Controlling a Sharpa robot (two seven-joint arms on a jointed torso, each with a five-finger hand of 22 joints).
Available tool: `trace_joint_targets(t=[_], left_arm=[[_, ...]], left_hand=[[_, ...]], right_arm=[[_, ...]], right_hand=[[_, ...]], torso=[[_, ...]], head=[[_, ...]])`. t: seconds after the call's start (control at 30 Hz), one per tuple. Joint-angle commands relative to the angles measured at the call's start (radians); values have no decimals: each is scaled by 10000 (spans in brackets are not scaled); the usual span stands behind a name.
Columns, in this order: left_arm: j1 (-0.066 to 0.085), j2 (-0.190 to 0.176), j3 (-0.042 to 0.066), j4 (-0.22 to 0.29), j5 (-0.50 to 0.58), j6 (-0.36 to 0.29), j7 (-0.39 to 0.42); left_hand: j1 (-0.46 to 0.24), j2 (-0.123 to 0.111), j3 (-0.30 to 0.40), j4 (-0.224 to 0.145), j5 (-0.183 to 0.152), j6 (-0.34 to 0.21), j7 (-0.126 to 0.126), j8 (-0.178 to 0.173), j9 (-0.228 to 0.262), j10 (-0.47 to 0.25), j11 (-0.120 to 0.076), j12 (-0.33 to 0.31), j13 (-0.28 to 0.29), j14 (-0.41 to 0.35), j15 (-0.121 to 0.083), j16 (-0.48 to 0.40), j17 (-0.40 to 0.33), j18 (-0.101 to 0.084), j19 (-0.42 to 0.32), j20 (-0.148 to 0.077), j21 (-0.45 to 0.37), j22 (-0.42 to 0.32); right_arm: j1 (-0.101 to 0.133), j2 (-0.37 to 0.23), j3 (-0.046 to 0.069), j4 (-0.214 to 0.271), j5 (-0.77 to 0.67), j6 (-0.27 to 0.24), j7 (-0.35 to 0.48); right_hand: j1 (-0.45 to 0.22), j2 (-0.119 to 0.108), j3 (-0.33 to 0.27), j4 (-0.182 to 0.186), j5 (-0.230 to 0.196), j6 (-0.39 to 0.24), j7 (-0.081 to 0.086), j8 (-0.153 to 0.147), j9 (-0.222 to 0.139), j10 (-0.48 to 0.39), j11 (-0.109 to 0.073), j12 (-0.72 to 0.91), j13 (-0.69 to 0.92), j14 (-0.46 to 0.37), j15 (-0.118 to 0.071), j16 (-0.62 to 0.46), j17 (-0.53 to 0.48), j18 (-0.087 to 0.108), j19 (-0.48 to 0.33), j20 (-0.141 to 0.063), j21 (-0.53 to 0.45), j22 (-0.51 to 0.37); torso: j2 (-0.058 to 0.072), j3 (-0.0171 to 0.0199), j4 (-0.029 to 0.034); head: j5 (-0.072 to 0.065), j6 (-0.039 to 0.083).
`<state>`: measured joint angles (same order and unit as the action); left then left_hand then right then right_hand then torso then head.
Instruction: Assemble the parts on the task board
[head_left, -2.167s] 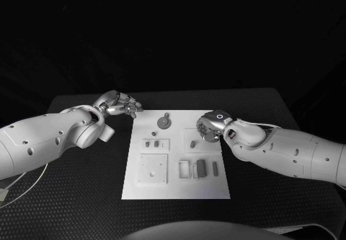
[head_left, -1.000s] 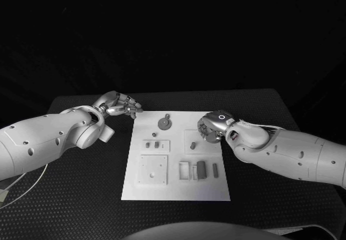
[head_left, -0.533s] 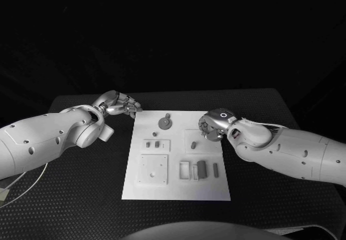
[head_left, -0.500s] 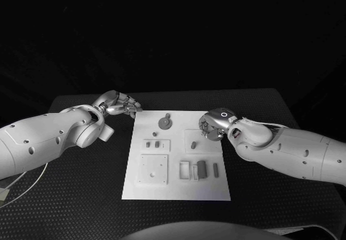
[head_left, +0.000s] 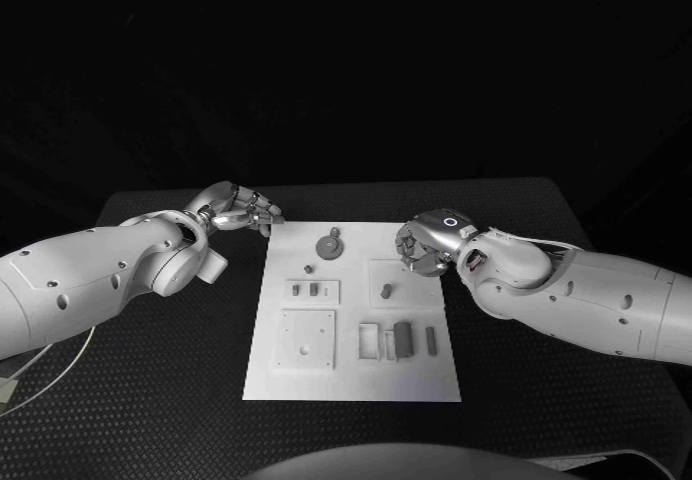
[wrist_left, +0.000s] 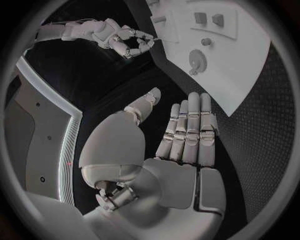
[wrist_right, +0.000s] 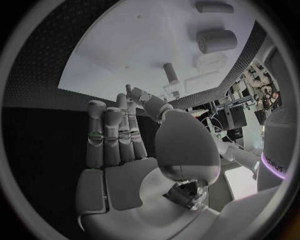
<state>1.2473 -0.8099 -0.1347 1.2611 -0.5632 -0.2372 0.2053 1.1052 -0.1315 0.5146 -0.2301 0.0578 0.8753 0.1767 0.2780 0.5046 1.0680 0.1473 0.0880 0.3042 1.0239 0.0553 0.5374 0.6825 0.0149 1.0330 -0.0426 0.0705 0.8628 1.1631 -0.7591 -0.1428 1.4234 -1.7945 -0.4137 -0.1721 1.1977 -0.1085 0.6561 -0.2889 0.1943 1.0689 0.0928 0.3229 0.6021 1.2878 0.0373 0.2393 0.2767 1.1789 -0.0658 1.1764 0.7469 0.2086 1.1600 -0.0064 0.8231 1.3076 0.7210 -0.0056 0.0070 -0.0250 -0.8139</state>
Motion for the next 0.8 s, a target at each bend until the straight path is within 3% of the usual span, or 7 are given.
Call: trace_joint_targets(t=[0.03, 0.17, 0.37, 0.63, 0.8], left_arm=[[6, 32, 5, -12, -8, 112, 77], [6, 31, 5, -41, -8, 101, 77], [6, 49, 6, -88, -8, 67, 106], [8, 101, 6, -168, -8, 67, 137], [8, 155, 7, -206, -8, 95, 172]], left_hand=[[56, 57, -62, 6, 43, -42, -1, 8, -15, 43, 29, -35, -14, 89, -6, -53, 14, 26, 69, -5, 13, -17], [57, 55, -63, 4, 43, -44, 0, 7, -16, 40, 30, -37, -16, 90, -6, -58, 20, 26, 69, -6, 13, -18], [62, 54, -63, 0, 44, -49, 1, 6, -18, 38, 31, -40, -17, 92, -6, -65, 29, 26, 70, -7, 12, -20], [67, 50, -63, -5, 44, -50, 2, 6, -20, 39, 31, -41, -18, 94, -6, -76, 41, 25, 69, -7, 11, -22], [70, 35, -69, -12, 43, -54, 4, 6, -23, 39, 31, -43, -20, 92, -5, -90, 54, 22, 65, -6, 7, -25]], right_arm=[[-3, 9, 31, 249, 105, -14, 26], [17, 11, 185, 796, 250, 12, 75], [136, 197, 198, 1395, 304, 199, 134], [141, 802, 198, 1523, 558, 516, 302], [138, 1218, 163, 1489, 630, 671, 411]], right_hand=[[42, 76, 36, 4, 25, 63, 24, 31, 18, 52, -1, 0, 10, 29, -66, 36, 16, 532, 5, -62, 60, 224], [42, 77, 38, 3, 26, 65, 23, 31, 21, 55, -2, -1, 11, 30, -66, 36, 18, 532, 5, -64, 63, 224], [40, 79, 40, 4, 27, 64, 23, 30, 24, 56, -2, -3, 13, 30, -67, 34, 21, 532, 4, -65, 65, 223], [24, 103, 51, 7, 28, 45, 31, 15, 32, 44, 4, -23, 13, 17, -62, 20, 28, 532, -11, -65, 65, 217], [5, 130, 56, 7, 25, 28, 38, 4, 40, 32, 10, -40, 14, 3, -55, 7, 35, 532, -27, -62, 63, 213]], torso=[[6, 4, 7], [10, 19, 3], [-2, -1, -7], [-1, 15, 18], [6, -5, 9]], head=[[50, 9], [135, 6], [234, 7], [442, 24], [528, 28]])
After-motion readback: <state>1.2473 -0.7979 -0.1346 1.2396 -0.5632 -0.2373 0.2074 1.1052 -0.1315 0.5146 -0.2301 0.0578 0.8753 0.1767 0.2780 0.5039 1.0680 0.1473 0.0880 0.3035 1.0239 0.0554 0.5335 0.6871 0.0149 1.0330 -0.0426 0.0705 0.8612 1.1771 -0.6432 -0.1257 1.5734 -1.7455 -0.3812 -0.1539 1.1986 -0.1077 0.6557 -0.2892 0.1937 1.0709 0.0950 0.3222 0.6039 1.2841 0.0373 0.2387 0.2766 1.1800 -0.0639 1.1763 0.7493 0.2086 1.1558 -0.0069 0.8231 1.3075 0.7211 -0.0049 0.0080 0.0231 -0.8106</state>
